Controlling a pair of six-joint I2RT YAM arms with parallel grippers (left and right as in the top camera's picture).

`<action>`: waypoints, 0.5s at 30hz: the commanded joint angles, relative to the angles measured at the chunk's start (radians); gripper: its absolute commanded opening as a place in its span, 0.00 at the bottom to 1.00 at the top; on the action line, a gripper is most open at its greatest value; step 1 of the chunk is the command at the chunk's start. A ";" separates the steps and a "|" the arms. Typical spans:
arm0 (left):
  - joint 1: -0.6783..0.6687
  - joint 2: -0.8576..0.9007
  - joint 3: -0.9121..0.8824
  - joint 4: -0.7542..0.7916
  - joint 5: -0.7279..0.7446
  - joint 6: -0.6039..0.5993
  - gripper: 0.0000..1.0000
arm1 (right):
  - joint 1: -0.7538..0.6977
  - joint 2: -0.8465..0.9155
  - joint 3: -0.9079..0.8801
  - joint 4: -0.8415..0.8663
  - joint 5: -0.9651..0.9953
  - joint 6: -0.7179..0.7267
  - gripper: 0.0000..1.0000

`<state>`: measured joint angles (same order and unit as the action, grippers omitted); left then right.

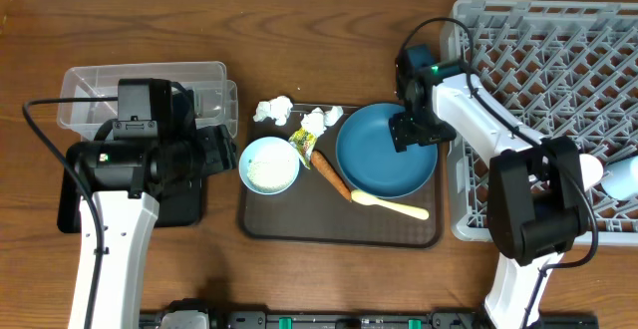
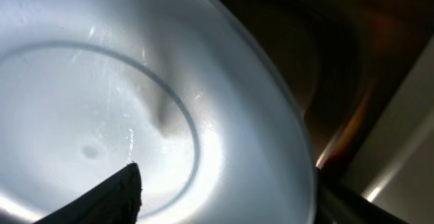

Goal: Sort waste into correct bins and load items into the dishwasher rack
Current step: 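Move the right gripper to the teal plate rim and grasp it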

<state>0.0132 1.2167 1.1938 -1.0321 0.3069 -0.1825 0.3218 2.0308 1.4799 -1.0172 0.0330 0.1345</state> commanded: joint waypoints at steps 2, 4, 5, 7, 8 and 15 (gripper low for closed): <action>0.005 0.005 0.005 -0.007 -0.013 0.006 0.67 | -0.005 -0.006 0.011 -0.015 -0.042 0.015 0.62; 0.005 0.005 0.005 -0.008 -0.013 0.006 0.67 | -0.007 -0.006 0.010 -0.016 -0.041 0.015 0.53; 0.005 0.005 0.005 -0.008 -0.013 0.006 0.67 | -0.009 -0.006 0.011 -0.016 -0.042 0.015 0.49; 0.005 0.005 0.005 -0.008 -0.013 0.006 0.67 | -0.016 -0.006 0.010 -0.016 -0.041 0.015 0.35; 0.005 0.005 0.005 -0.008 -0.013 0.006 0.67 | -0.022 -0.006 0.011 -0.016 -0.041 0.015 0.29; 0.005 0.005 0.005 -0.008 -0.013 0.006 0.67 | -0.070 -0.006 0.011 -0.016 -0.041 0.015 0.20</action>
<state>0.0132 1.2167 1.1938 -1.0367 0.3069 -0.1825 0.2779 2.0308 1.4799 -1.0317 -0.0044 0.1482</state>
